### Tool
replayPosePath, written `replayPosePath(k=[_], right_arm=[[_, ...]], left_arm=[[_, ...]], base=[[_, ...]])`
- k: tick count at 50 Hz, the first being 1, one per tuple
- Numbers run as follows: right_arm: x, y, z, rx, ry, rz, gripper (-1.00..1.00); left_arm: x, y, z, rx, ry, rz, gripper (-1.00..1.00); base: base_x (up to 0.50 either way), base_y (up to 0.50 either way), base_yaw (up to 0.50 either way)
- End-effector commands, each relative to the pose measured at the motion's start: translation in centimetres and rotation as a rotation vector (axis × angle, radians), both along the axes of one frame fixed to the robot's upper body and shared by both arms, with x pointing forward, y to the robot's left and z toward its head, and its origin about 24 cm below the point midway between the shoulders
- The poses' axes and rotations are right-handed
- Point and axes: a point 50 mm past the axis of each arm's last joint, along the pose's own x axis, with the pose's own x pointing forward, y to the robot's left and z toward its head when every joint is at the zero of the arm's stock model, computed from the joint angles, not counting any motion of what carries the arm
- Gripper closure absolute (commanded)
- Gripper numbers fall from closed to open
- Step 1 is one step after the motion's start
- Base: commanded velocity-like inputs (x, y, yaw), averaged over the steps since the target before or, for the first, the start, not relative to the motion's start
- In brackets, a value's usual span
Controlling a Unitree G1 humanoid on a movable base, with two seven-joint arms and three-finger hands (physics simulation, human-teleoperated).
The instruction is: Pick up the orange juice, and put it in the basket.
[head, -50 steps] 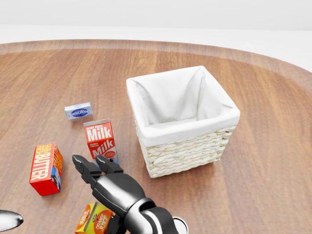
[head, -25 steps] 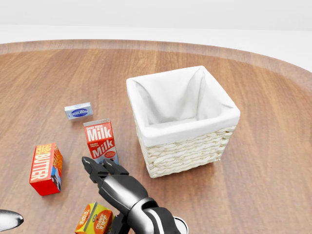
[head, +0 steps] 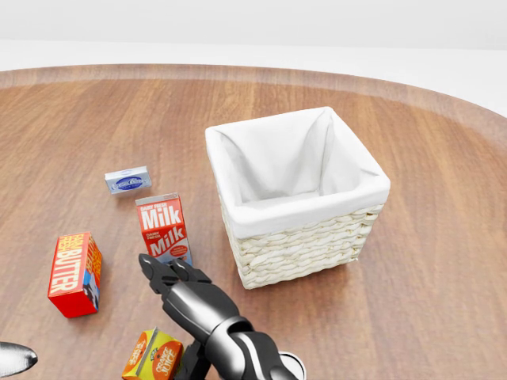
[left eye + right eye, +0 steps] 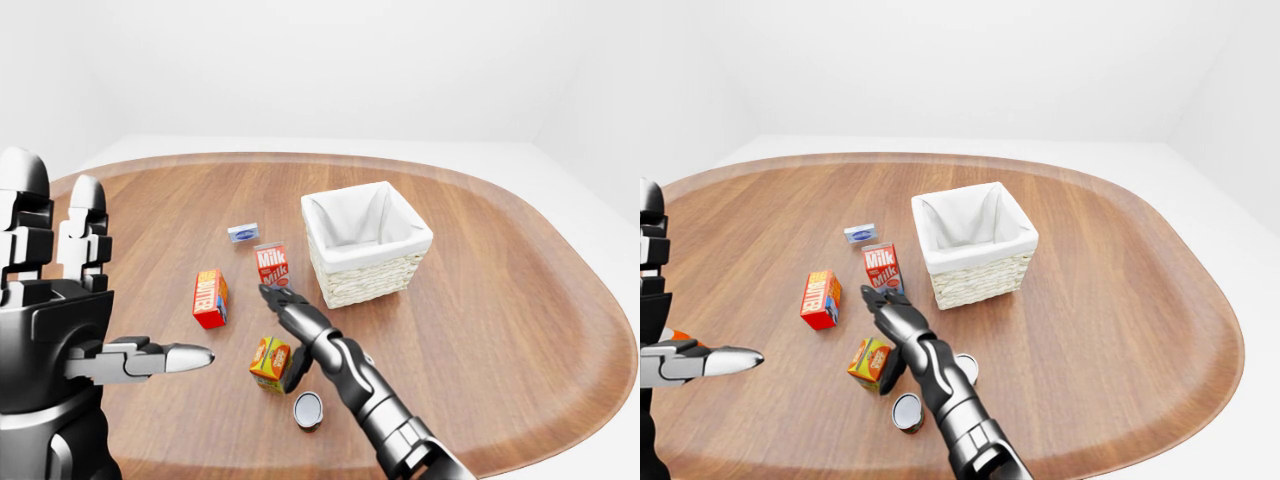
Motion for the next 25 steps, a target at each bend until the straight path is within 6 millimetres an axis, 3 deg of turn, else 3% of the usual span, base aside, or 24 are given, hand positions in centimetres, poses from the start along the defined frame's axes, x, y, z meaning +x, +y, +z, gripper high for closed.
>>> replayPosePath(k=[1,25], right_arm=[[0.1,0.7,0.1,0.006,0.006,0.009,-1.0],[0.4,2.1,-0.2,0.023,0.046,0.003,-1.0]], left_arm=[[0.0,0.0,0.1,0.0,-0.004,0.0,-1.0],[0.0,0.0,0.0,-0.002,-0.002,0.0,-1.0]], base=[[0.0,0.0,0.0],[0.0,0.0,0.0]])
